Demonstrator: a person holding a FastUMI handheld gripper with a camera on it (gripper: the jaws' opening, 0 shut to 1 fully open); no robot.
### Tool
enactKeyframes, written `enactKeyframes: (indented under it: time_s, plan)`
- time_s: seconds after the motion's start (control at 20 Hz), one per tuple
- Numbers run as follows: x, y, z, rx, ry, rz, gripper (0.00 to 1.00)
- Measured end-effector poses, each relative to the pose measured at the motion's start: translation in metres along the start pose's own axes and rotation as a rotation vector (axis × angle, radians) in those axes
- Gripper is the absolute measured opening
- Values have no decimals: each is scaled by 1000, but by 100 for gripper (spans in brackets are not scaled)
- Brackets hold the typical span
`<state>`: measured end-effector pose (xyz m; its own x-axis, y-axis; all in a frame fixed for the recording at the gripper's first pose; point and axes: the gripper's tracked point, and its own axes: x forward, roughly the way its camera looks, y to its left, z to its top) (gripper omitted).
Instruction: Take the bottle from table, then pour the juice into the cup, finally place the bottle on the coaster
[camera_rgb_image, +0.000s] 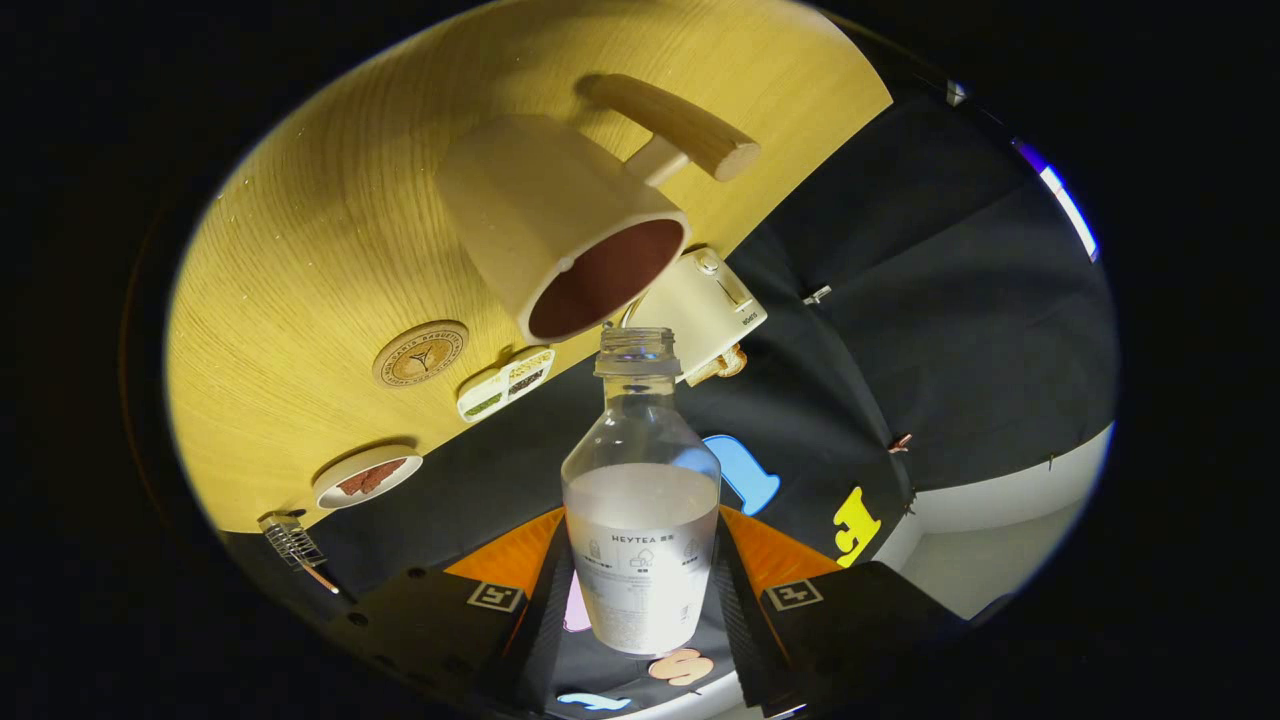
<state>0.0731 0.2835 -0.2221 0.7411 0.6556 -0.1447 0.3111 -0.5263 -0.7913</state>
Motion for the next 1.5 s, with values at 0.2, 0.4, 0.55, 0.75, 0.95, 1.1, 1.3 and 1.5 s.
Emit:
enactKeyframes:
  time_s: [0.2, 0.4, 0.55, 0.75, 0.95, 1.1, 1.3, 1.5]
  plan:
    - [0, 4, -1, 34, 8, 5, 72]
    - [-3, 11, -7, 119, 49, 26, 72]
    - [-9, 18, -11, 267, 106, 62, 72]
    - [-17, 31, -9, 480, 175, 118, 72]
    - [-31, 50, 2, 761, 248, 213, 72]
    - [-38, 56, 9, 989, 323, 263, 73]
    - [-38, 56, 24, 1319, 351, 284, 73]
    - [-44, 53, 16, 1612, 420, 248, 73]
